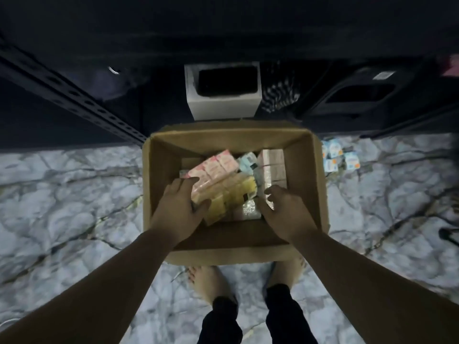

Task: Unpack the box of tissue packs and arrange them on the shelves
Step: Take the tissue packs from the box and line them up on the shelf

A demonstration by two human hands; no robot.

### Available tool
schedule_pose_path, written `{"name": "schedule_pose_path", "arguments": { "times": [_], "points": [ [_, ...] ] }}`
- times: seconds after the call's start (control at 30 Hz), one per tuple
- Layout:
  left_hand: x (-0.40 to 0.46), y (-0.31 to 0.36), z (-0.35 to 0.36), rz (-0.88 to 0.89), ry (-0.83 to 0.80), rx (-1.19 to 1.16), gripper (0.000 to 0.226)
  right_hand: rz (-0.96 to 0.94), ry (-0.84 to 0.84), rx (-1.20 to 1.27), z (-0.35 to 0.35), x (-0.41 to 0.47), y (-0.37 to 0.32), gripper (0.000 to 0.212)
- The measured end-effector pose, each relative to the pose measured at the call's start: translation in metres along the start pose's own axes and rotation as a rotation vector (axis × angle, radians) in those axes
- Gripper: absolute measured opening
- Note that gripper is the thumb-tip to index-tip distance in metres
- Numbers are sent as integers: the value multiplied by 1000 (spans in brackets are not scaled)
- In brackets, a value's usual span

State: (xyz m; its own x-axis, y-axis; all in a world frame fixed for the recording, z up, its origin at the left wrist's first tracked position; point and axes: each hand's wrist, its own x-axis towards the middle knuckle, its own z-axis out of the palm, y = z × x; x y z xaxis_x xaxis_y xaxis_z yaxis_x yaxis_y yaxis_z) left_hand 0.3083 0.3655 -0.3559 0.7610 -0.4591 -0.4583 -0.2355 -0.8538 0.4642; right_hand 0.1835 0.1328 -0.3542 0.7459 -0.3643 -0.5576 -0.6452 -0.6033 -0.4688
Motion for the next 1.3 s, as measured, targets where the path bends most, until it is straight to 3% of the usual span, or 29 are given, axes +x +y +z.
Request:
{"name": "schedule_pose_path", "arguments": {
  "times": [0.2,0.33,0.47,0.63,0.9,1.03,1.17,1.3],
  "points": [
    [64,-28,57,-56,-42,21,73,71,-39,-76,80,65,2,70],
    [94,-43,82,-53,-39,78,75,356,-22,142,116,100,-2,94],
    [119,-62,96,-120,-74,54,81,502,-93,268,134,117,-9,101],
    [119,-69,99,-98,-43,63,72,668,-33,558,137,118,-12,108],
    [58,-36,44,-20,151,-112,77,435,200,697,86,62,-27,113],
    [14,0,-7,24,205,-166,80,345,295,757,33,16,-36,90],
    [-35,48,-56,54,285,-309,75,292,347,719,-31,-39,-62,92],
    [-86,103,-118,74,350,-458,73,191,438,796,-118,-106,-111,79]
  ]
}}
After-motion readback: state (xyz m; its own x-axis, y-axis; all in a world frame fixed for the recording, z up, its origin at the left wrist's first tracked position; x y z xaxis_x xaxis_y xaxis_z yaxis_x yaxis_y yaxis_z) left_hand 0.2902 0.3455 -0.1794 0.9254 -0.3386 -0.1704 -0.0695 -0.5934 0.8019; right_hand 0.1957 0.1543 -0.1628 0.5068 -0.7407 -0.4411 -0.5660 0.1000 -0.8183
